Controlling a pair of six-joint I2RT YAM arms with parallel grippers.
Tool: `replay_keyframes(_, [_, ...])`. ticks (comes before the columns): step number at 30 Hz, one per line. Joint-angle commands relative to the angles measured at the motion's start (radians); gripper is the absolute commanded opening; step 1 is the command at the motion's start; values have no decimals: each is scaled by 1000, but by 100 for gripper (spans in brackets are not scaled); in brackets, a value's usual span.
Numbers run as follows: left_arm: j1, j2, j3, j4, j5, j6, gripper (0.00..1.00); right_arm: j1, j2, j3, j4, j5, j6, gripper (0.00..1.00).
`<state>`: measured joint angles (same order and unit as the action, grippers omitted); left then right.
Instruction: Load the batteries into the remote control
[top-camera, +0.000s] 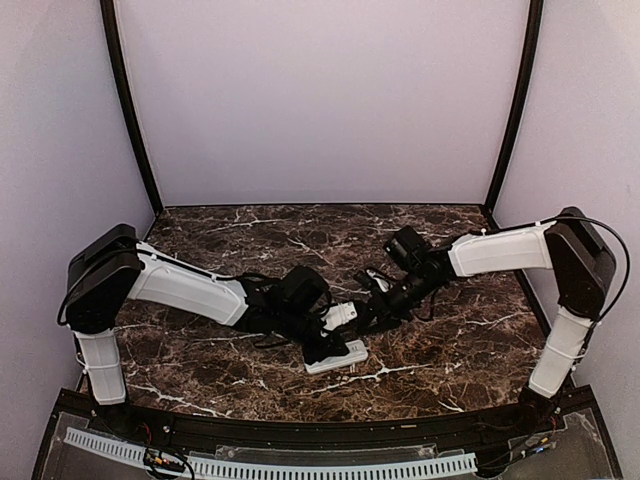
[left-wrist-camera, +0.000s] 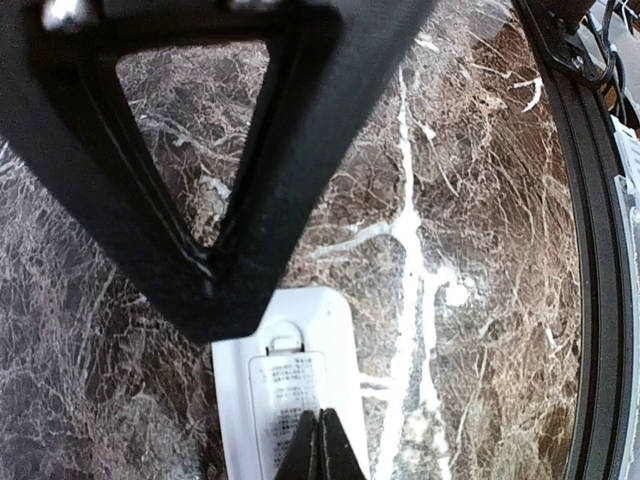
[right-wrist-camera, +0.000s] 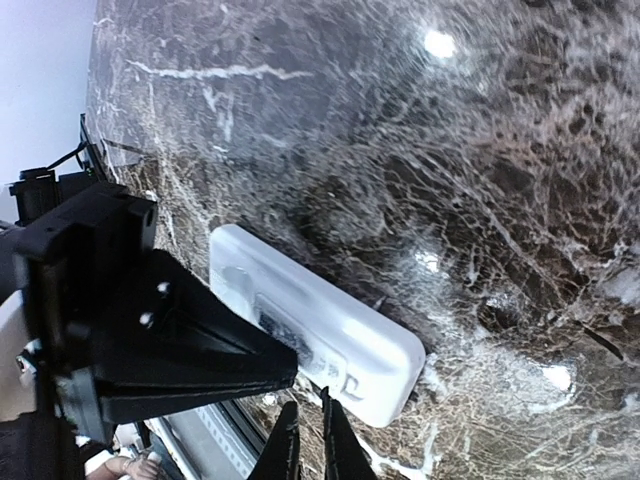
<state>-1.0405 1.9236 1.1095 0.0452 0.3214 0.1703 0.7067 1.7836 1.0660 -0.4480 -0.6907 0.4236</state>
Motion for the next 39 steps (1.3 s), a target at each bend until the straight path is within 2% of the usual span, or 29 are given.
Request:
replay_keyframes(1, [11,-69,-9,-129,-15,13,6,-4,-47,44,-23,23,-50,8])
replay_keyframes(4, [24,-133,-14,-79,-20,6,16,-5,-71,96,-58,56,-104,11])
replay_keyframes(6, [39,-182,-13,-61,-39,2,26,-4,-99,120,-67,83,-152,19])
replay_keyframes(8, [50,-238,-20,-50,-95,-10,43,-5,-121,139,-69,95,-209,27])
replay_keyframes(9, [56,-279,-26,-49,-122,-15,57,-4,-129,152,-72,102,-235,32])
replay_keyframes(10, [60,-300,-39,-49,-179,-28,77,-4,-134,165,-75,107,-265,36])
replay_keyframes(12, [66,-359,-64,-48,-268,-52,96,-1,-140,199,-75,109,-324,50])
replay_keyframes(13, [69,-399,-72,-51,-289,-62,97,1,-142,212,-74,111,-356,57])
replay_keyframes(14, [79,-418,-90,-57,-360,-84,99,7,-142,225,-69,119,-388,68])
replay_keyframes(15, [87,-455,-99,-71,-388,-99,99,14,-141,238,-64,137,-424,89])
replay_keyframes(16, [106,-473,-115,-79,-434,-133,99,25,-138,252,-62,158,-482,97])
replay_keyframes(22, [222,-612,-180,-173,-554,-264,99,193,-87,315,-80,312,-828,99])
replay_keyframes(26, [245,-673,-204,-236,-625,-285,99,297,-10,321,-95,392,-1014,99])
replay_keyframes(33, [253,-730,-277,-211,-641,-306,99,411,223,492,-290,509,-1103,99])
replay_keyframes(39, [254,-738,-299,-196,-644,-308,99,443,298,499,-347,580,-1106,99])
